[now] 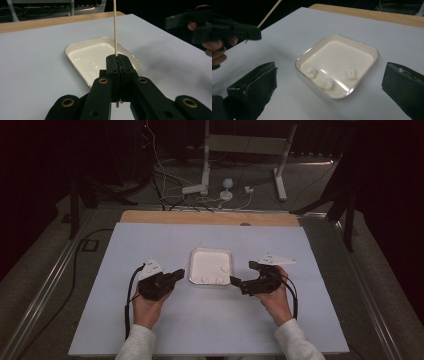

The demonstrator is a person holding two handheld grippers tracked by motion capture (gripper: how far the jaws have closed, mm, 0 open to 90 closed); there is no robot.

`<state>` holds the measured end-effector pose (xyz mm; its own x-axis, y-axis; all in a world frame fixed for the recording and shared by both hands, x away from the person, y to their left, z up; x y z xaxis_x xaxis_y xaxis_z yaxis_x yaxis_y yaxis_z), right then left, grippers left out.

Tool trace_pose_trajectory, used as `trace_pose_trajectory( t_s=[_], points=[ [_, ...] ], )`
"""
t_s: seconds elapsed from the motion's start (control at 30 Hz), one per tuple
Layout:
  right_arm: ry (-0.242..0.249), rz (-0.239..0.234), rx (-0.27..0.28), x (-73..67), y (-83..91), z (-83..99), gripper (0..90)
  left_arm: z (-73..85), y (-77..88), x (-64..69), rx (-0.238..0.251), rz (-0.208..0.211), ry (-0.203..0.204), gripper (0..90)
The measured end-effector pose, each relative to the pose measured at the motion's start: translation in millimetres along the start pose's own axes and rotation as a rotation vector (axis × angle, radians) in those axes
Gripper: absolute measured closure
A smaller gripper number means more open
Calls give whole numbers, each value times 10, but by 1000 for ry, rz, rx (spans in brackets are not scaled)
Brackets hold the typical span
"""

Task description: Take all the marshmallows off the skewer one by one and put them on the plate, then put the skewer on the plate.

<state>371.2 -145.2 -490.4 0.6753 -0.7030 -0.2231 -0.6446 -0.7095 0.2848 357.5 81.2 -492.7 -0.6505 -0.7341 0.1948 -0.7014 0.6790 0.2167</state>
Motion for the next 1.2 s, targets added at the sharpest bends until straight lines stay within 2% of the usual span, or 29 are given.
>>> trace_pose_trajectory(
  t_s=[0.37,0.7,0.87,1.2],
  points=[
    [-5,42,38,146,377,59,0,-81,-176,16,-7,-9,2,898],
    [-3,82,56,252,638,184,0,-56,-327,24,-27,-27,11,898],
    [-5,99,64,300,728,247,0,-47,-409,34,-38,-33,9,897],
    [8,121,95,315,827,212,0,34,-559,35,-69,-47,7,897]
  ],
)
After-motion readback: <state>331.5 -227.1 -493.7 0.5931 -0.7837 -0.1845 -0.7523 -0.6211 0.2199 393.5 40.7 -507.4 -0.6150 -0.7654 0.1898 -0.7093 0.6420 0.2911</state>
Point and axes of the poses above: each handheld gripper's, and its own axes: y roughly backward along the jaws, z roughly out of its underside, x roughly to its right, the point moved 9 cm from there along -y, roughly forward along the jaws, and after that the axes turned 12 degrees about x, right-handed, at the moved point
